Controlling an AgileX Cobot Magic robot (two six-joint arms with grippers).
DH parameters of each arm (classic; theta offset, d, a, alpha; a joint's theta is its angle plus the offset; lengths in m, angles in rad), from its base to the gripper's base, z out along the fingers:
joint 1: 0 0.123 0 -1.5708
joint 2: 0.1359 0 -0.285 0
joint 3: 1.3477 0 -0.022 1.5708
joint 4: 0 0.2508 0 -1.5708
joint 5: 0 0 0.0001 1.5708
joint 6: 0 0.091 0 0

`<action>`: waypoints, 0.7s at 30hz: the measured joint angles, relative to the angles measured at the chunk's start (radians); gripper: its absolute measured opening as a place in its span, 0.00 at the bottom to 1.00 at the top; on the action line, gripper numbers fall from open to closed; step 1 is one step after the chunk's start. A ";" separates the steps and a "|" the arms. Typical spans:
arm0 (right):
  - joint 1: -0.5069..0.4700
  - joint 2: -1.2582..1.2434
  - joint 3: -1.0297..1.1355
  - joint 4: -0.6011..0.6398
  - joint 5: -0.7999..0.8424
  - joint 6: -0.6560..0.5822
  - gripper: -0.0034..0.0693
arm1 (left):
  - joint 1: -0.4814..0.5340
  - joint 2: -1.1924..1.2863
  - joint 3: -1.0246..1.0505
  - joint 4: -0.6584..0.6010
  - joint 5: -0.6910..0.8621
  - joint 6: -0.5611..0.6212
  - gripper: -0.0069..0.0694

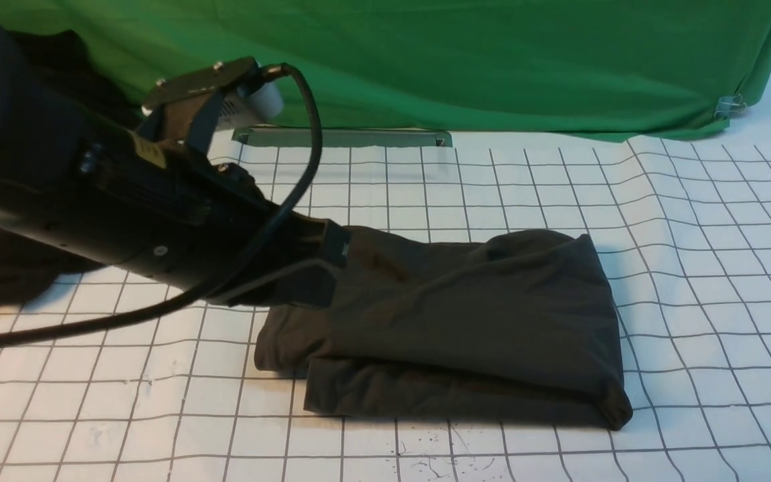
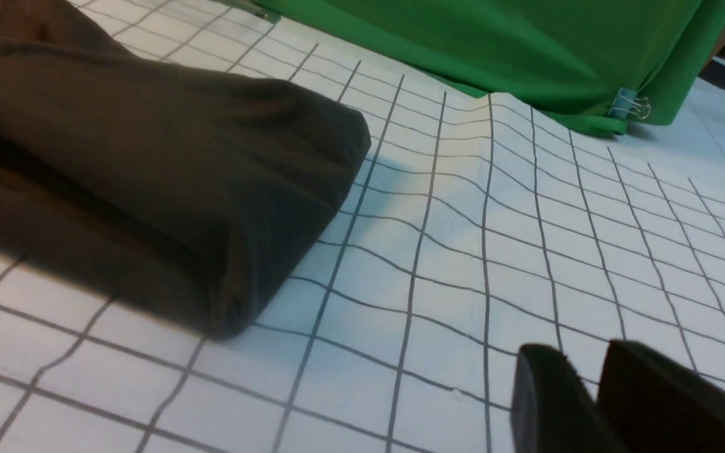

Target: Fold a long-sleeved shirt over a white checkered tablecloth.

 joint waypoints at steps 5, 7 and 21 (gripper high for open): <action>-0.040 0.000 0.000 0.000 -0.002 0.000 0.24 | 0.000 -0.126 0.000 0.075 0.045 0.000 0.10; -0.067 0.000 0.000 0.000 -0.002 0.000 0.25 | 0.000 -0.198 0.000 0.121 0.080 0.000 0.10; -0.083 0.000 0.000 0.000 -0.002 0.000 0.29 | 0.000 -0.686 0.326 0.222 0.007 0.012 0.10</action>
